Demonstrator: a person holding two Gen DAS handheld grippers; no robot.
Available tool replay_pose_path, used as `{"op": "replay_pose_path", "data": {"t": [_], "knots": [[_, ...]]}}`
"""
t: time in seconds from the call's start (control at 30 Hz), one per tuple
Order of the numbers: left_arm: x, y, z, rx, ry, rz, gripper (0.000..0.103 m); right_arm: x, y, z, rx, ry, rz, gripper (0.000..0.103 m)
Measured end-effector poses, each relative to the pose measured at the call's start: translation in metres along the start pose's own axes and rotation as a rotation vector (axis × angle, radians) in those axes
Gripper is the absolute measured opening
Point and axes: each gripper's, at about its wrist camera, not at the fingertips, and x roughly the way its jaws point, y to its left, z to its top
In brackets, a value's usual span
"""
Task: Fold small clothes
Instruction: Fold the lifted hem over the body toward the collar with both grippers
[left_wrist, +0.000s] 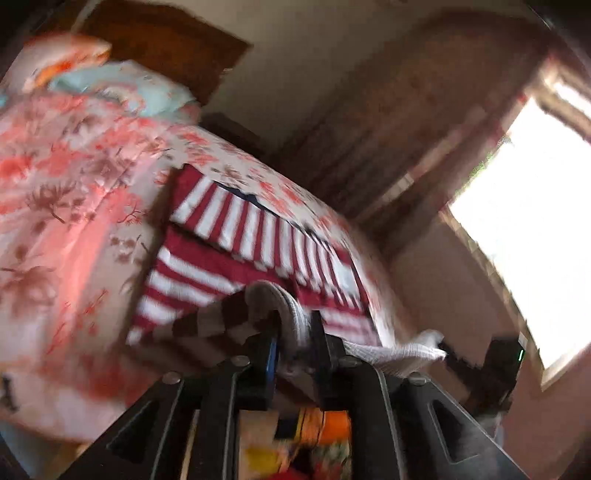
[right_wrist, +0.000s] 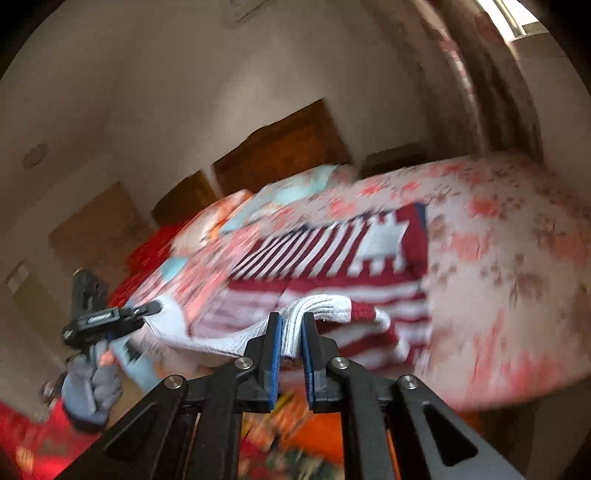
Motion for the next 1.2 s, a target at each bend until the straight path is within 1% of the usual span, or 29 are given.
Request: {"op": "replay_pose_path", "data": {"t": [0.03,0.07,0.1,0.13,0.17,0.23,0.33,0.37,0.43,0.53,0.57,0.6,0.63,0.73,0.8,0.83,0.87,0.9,1.0,1.1,1.13,1.2], "knots": [[0.012,0.008,0.006,-0.038,-0.010,0.023,0.103,0.014,-0.013,0.009,0.030,-0.018,-0.040,0.015],[0.021,0.020,0.009,-0.076,-0.020,0.058,0.103,0.025,-0.022,0.014,0.047,-0.022,-0.092,0.023],[0.026,0.028,0.008,-0.104,-0.023,0.092,0.103,0.037,-0.032,0.016,0.067,-0.008,-0.160,0.027],[0.031,0.039,0.004,-0.130,-0.009,0.124,0.103,0.045,-0.038,0.015,0.082,0.009,-0.197,0.028],[0.032,0.046,0.000,-0.140,0.002,0.139,0.103,0.053,-0.046,0.011,0.113,0.041,-0.229,0.028],[0.022,0.053,-0.010,-0.134,-0.016,0.180,0.103,0.056,-0.058,0.000,0.158,0.074,-0.213,0.028],[0.006,0.055,-0.016,-0.077,-0.050,0.243,0.103,0.050,-0.061,-0.016,0.110,0.086,-0.260,0.028],[0.003,0.053,-0.017,-0.051,-0.051,0.256,0.103,0.049,-0.062,-0.017,0.092,0.086,-0.259,0.028],[0.003,0.047,-0.017,-0.005,-0.050,0.276,0.103,0.050,-0.058,-0.013,0.056,0.088,-0.257,0.028],[0.010,0.035,-0.019,0.057,-0.032,0.279,0.103,0.052,-0.042,-0.010,-0.060,0.090,-0.264,0.028],[0.015,0.030,-0.020,0.083,-0.013,0.275,0.103,0.068,-0.039,-0.003,-0.117,0.132,-0.261,0.028],[0.019,0.027,-0.021,0.110,0.005,0.278,0.103,0.079,-0.037,0.001,-0.146,0.164,-0.262,0.028],[0.026,0.021,-0.023,0.150,0.028,0.294,0.103,0.092,-0.035,0.005,-0.176,0.201,-0.264,0.028],[0.036,0.010,-0.029,0.236,0.059,0.341,0.103,0.129,-0.035,0.010,-0.234,0.309,-0.257,0.028],[0.036,0.007,-0.033,0.274,0.066,0.359,0.103,0.140,-0.035,0.006,-0.269,0.337,-0.272,0.024],[0.034,0.007,-0.034,0.286,0.065,0.369,0.103,0.142,-0.034,0.002,-0.293,0.344,-0.288,0.018],[0.033,0.007,-0.034,0.297,0.061,0.382,0.103,0.140,-0.032,-0.002,-0.314,0.324,-0.304,0.011],[0.033,0.008,-0.033,0.305,0.056,0.394,0.103,0.136,-0.031,-0.005,-0.321,0.300,-0.301,0.008],[0.036,0.007,-0.024,0.313,0.053,0.427,0.103,0.124,-0.032,-0.017,-0.308,0.251,-0.320,0.007],[0.052,0.002,-0.012,0.353,0.102,0.440,0.103,0.118,-0.040,-0.020,-0.240,0.216,-0.292,0.007],[0.062,-0.001,-0.007,0.381,0.126,0.434,0.103,0.118,-0.041,-0.020,-0.231,0.215,-0.285,0.007],[0.077,-0.004,0.001,0.417,0.148,0.444,0.103,0.118,-0.042,-0.018,-0.228,0.223,-0.281,0.007]]}}
